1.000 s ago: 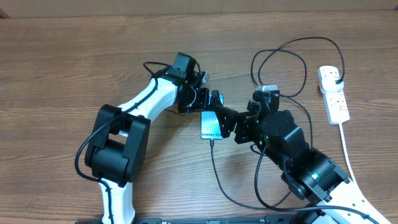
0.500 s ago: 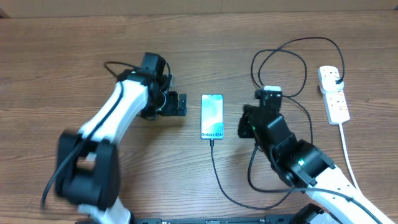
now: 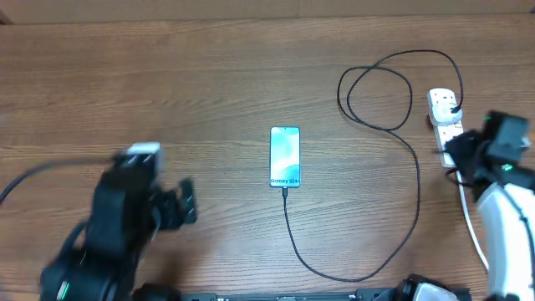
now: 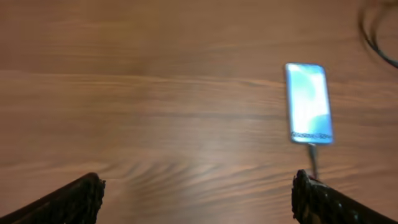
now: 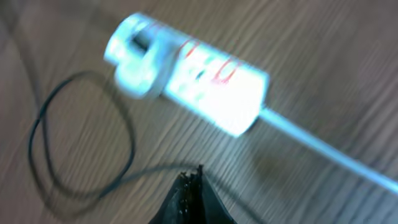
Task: Plug charger to phone and switch on socket
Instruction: 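Move the right gripper over the white power strip's switch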
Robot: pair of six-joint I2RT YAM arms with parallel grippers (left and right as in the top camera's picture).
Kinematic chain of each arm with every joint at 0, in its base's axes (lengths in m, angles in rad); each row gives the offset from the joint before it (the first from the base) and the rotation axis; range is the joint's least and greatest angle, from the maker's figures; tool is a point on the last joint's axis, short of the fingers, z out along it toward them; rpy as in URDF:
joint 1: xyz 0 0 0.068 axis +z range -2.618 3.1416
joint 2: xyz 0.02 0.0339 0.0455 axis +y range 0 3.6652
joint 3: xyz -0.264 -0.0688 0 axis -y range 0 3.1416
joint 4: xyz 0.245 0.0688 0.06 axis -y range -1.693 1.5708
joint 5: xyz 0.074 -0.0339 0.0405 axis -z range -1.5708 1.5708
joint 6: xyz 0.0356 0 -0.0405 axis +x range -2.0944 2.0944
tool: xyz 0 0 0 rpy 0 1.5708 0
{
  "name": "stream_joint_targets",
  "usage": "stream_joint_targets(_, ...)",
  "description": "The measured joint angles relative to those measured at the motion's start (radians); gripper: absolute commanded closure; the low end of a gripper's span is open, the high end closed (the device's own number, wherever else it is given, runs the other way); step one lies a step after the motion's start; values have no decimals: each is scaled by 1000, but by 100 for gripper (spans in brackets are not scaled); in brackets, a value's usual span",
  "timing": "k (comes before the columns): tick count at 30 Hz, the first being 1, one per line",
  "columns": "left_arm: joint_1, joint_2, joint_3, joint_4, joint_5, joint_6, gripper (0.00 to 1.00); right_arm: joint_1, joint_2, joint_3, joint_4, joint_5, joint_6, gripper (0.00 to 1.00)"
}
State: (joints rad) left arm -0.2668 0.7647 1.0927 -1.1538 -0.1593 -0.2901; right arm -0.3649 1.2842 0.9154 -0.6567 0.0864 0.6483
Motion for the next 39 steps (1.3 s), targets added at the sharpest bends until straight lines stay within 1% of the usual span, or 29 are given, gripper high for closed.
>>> stream_joint_targets(4,0,-137,-2,-73,-151,-23,0,-84,171,193,-138,-48,-26,96)
stream_joint_targets(5,0,-159,-2,-75,-177,-26,0,-97,244,265,-176,-56,-37,96)
stream_joint_targets(7,0,-177,-2,-80,-209,-27,0,-103,385,390,-229,-64,-59,96)
stream_joint_targets(8,0,-177,-2,-80,-217,-29,0,-103,414,413,-238,-68,-66,96)
stream_joint_targets(9,0,-176,-3,-80,-225,-29,1,-103,494,492,-285,-74,-77,96)
stream_joint_targets(13,0,-177,-5,-80,-239,-30,1,-103,663,636,-314,-80,-109,96)
stream_joint_targets(18,1,-177,-5,-80,-239,-30,0,-103,750,667,-293,-82,-122,96)
stream_joint_targets(21,35,-180,-5,-80,-239,-30,0,-103,773,667,-272,-87,-126,96)
stream_joint_targets(25,123,-249,-7,-80,-239,-32,0,-103,789,667,-253,-100,-126,96)
stream_joint_targets(27,138,-304,-7,-80,-242,-33,0,-103,789,668,-245,-107,-126,96)
stream_joint_targets(32,138,-394,-7,-80,-242,-33,0,-103,789,668,-224,-109,-129,96)
stream_joint_targets(39,138,-405,-7,-81,-242,-33,0,-98,803,669,-209,-137,-129,96)
